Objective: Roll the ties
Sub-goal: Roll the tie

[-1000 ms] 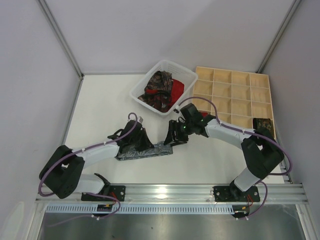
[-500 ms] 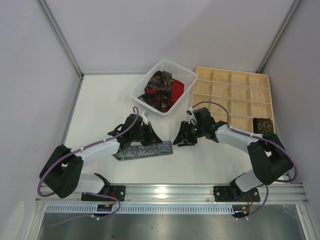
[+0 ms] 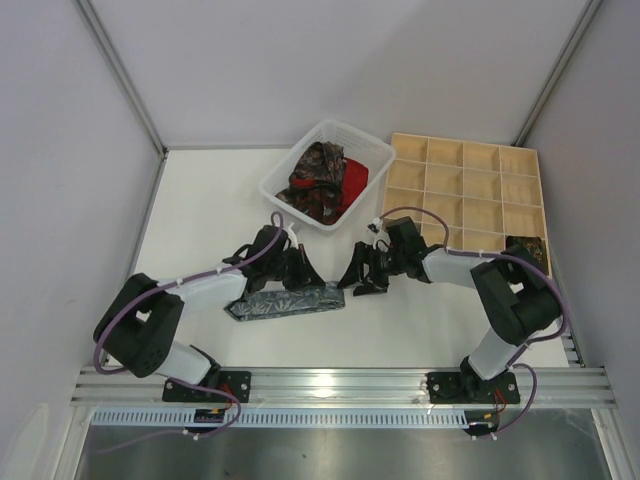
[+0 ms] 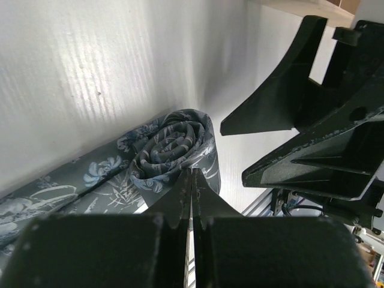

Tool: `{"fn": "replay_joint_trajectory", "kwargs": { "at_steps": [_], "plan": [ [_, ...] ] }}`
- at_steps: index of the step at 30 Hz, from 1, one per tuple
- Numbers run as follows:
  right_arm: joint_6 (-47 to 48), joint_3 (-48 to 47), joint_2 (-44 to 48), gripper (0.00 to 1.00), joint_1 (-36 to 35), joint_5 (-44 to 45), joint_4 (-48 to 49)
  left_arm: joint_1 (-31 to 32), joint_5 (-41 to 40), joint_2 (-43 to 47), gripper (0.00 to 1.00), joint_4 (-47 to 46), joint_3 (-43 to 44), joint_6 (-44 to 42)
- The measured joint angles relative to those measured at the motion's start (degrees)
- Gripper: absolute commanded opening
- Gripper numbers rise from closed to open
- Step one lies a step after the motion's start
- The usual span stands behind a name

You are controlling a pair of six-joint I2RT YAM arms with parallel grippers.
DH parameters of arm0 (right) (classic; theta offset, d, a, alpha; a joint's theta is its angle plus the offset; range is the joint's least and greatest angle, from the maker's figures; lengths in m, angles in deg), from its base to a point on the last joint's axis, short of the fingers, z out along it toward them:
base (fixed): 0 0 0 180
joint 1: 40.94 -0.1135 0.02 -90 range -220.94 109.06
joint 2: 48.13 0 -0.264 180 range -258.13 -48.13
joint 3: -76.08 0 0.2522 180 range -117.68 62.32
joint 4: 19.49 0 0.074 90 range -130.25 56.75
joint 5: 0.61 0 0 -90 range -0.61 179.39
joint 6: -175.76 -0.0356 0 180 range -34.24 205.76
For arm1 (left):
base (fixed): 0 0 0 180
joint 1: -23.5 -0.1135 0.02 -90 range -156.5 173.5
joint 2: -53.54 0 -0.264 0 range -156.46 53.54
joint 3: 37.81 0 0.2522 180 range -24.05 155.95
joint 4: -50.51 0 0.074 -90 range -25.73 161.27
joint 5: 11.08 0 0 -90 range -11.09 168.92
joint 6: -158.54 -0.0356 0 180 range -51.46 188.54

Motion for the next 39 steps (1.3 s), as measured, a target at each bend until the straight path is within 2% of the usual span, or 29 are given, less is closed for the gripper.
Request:
{"fn": "replay_joint_trajectory", "kwargs": {
  "at_steps": [14,28,34,37,39],
  "plan": [
    [-4.48,0.79,-9.44,0.76,-1.22,-7.74,13.75,-2.38,-0.09,1.31,0.00,-0.42,-4.52,-1.55],
    [-9.16,0.76,-11.34,0.75,-5.79,-7.76,18.12,-2.58,-0.24,1.44,0.00,-1.53,-5.95,-1.55],
    [-13.70,0.70,-13.62,0.68,-7.82,-7.06,22.93,-2.73,-0.22,1.44,0.00,-2.10,-6.32,-1.55],
    [-15.56,0.72,-14.45,0.61,-8.37,-6.34,24.44,-2.91,-0.33,1.44,0.01,-2.32,-6.54,-1.57],
    [-16.68,0.83,-15.13,0.47,-8.44,-5.99,25.64,-2.97,-0.55,1.44,0.00,-2.56,-6.80,-1.55]
  ]
}}
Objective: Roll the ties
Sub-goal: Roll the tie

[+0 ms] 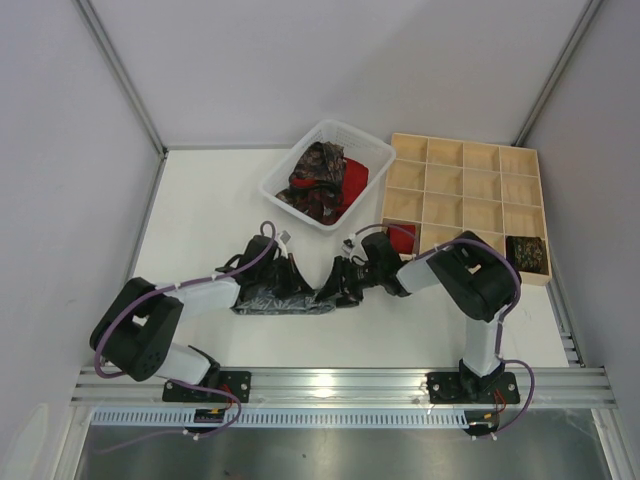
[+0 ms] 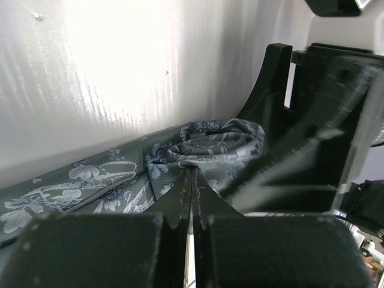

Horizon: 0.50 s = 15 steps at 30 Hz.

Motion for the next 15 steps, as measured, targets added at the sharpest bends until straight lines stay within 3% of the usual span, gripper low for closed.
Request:
{"fn": "replay_joint_trajectory", "kwargs": {
  "at_steps": [1,2,3,4,8,15],
  "plan": [
    [-0.50,0.13,-0.33,0.37,-0.09,0.63,0.24,-0.07,-0.17,0.00,0.01,-0.07,-0.07,0.00],
    [-0.68,0.22,-0.70,0.16,-0.13,1.16,0.48,-0.15,-0.31,0.00,0.00,-0.15,-0.15,-0.02],
    [-0.70,0.26,-1.05,0.05,-0.20,1.64,0.44,-0.17,-0.39,0.00,0.00,-0.13,-0.20,-0.02],
    [-0.83,0.26,-1.25,0.00,-0.20,1.68,0.22,-0.20,-0.46,0.02,0.00,-0.09,-0.22,-0.07],
    [1.33,-1.40,-0.17,0.00,-0.20,2.95,-5.92,-0.24,-0.59,1.09,0.01,0.61,-0.24,-0.42],
    [13.66,-5.46,8.02,0.00,1.18,10.75,-33.14,0.72,-0.63,3.98,0.01,0.83,-1.09,-0.33]
  ]
}}
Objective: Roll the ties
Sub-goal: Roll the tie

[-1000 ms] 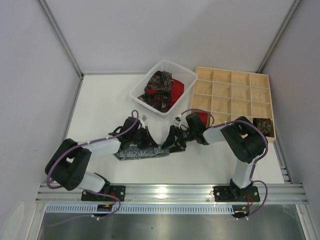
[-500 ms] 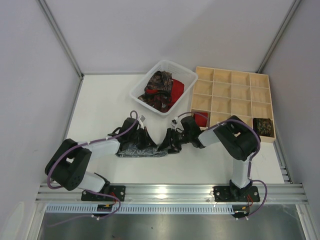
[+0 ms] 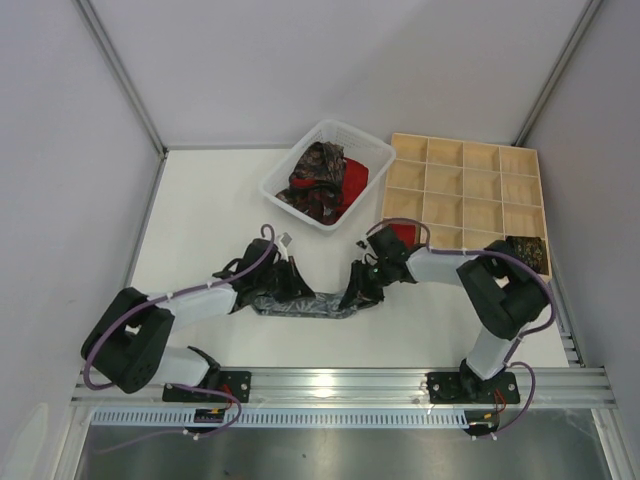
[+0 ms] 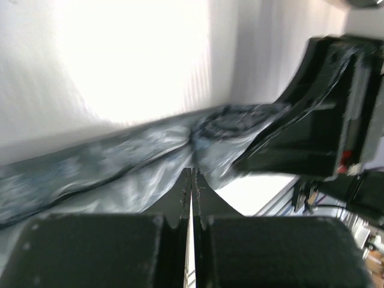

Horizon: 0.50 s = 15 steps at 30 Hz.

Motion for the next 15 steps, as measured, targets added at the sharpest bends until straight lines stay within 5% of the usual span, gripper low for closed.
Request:
{"fn": "replay_joint_trajectory", "kwargs": {
  "at_steps": [6,15],
  "plan": [
    [9.11,1.03,8.41,0.00,3.45,7.08,-21.09,8.74,-1.92,0.42,0.00,-1.27,-1.53,2.69],
    [14.27,1.92,11.32,0.00,4.72,6.97,-34.82,13.97,-6.36,-3.65,0.00,-1.77,4.02,4.35]
  ]
}}
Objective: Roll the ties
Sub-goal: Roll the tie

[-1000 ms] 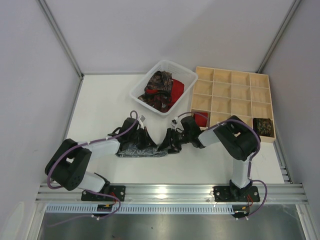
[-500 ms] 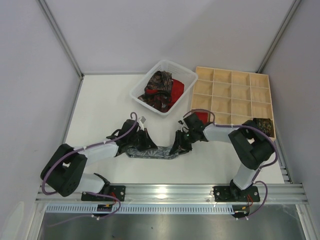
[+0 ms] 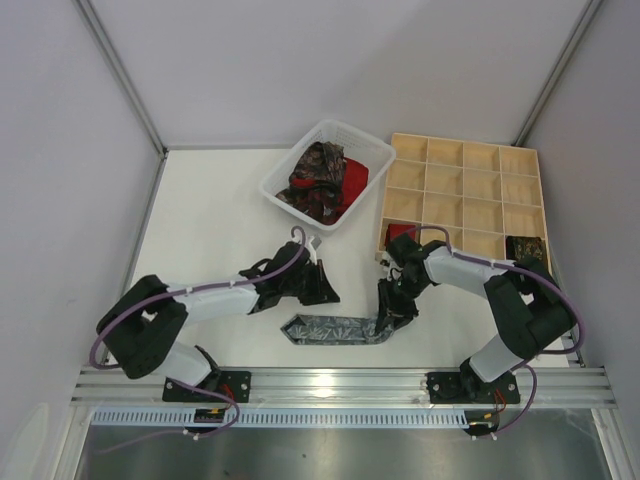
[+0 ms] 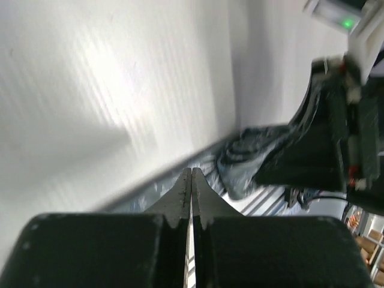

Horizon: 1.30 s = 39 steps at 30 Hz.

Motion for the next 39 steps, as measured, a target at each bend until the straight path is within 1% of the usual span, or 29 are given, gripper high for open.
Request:
{"fn": "replay_joint_trajectory", "kwargs": {
  "at_steps": [3,8,12,17,20,24,27,30,33,39],
  "plan": [
    [0.31,-0.44,0.00,0.00,0.00,1.42,-2.82,0.00,-1.03,-3.80,0.00,-0.46,3.89,0.02],
    [0.35,-4.83,-1.44,0.00,-0.46,8.09,-9.14,0.94,-2.16,-7.85,0.01,-3.02,2.58,1.01],
    [-0.42,-8.46,-2.86,0.00,-3.02,13.90,-12.37,2.97,-2.64,-8.26,0.00,-3.52,-0.11,2.49],
    [-2.23,-12.41,-5.66,0.00,-7.50,19.47,-15.39,7.28,-3.04,-7.17,0.00,-3.89,0.26,3.69],
    [-3.54,-13.99,-7.08,0.00,-9.33,20.83,-16.48,8.52,-2.38,-7.17,0.01,-4.22,2.05,4.15],
    [-5.14,-15.02,-7.96,0.00,-11.13,21.20,-16.57,9.14,-1.18,-8.31,0.01,-7.08,4.00,5.14],
    [-5.55,-15.56,-8.50,0.00,-11.67,21.31,-16.72,9.64,-2.69,-7.56,0.00,-6.29,3.98,5.84],
    [-5.57,-15.67,-8.57,0.00,-11.67,21.42,-16.83,9.86,-5.55,-4.70,0.01,-3.93,3.65,6.19],
    [-5.57,-15.74,-8.57,0.00,-11.47,21.40,-16.83,9.88,-5.29,-3.67,0.01,-5.11,3.67,6.12],
    [-5.92,-15.85,-8.57,0.00,-11.13,20.59,-15.74,11.26,-1.03,-10.40,0.01,-9.64,5.03,7.08]
  ]
}}
